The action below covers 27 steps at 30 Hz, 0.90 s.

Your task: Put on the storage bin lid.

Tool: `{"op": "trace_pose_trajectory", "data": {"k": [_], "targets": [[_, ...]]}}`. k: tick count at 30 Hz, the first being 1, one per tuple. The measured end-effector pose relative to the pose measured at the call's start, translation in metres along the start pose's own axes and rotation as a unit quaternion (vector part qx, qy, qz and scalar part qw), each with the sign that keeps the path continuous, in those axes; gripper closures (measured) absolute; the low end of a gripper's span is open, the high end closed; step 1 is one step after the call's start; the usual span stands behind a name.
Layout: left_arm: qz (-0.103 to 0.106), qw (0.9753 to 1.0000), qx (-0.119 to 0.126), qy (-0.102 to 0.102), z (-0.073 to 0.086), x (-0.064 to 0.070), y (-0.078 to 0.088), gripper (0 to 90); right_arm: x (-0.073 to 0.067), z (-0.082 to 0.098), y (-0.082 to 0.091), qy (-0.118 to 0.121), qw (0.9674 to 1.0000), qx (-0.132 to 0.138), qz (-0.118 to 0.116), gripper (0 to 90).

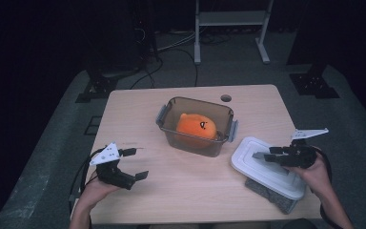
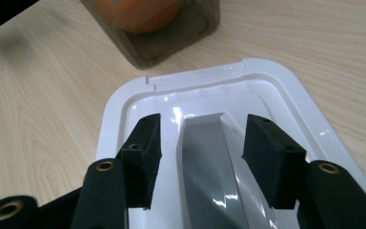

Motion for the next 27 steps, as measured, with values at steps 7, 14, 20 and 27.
{"op": "trace_pose_trajectory", "data": {"k": [7,14,20,27], "targets": [[-0.002,1.0,0.0,0.003,0.0012,-0.0012,0.0007,2.1,0.0015,0.0052,-0.0028,0.001,1.0,-0.004,0.001,52.3],[-0.002,1.0,0.0,0.005,0.002,-0.0022,0.0011,2.1,0.0022,0.0095,-0.0034,-0.003,1.0,-0.005,-0.006,62.7],[-0.002,1.0,-0.002,0.006,0.0028,-0.0026,0.001,2.1,0.0024,0.0095,-0.004,0.001,0.9999,0.0,-0.011,64.8],[-0.002,1.0,-0.001,0.007,0.0028,-0.0035,0.0017,2.0,0.0028,0.0082,-0.0026,0.001,0.9999,-0.002,-0.011,65.8]]}}
Point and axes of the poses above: each handheld gripper's, and its own axes: y roughly backward along the jaws, z roughly out of its underside, x roughly to its right, the point moved 8 cm from there along -y, roughly forward along the jaws, and after that the axes turned 7 degrees about y, right-handed, at the moved point
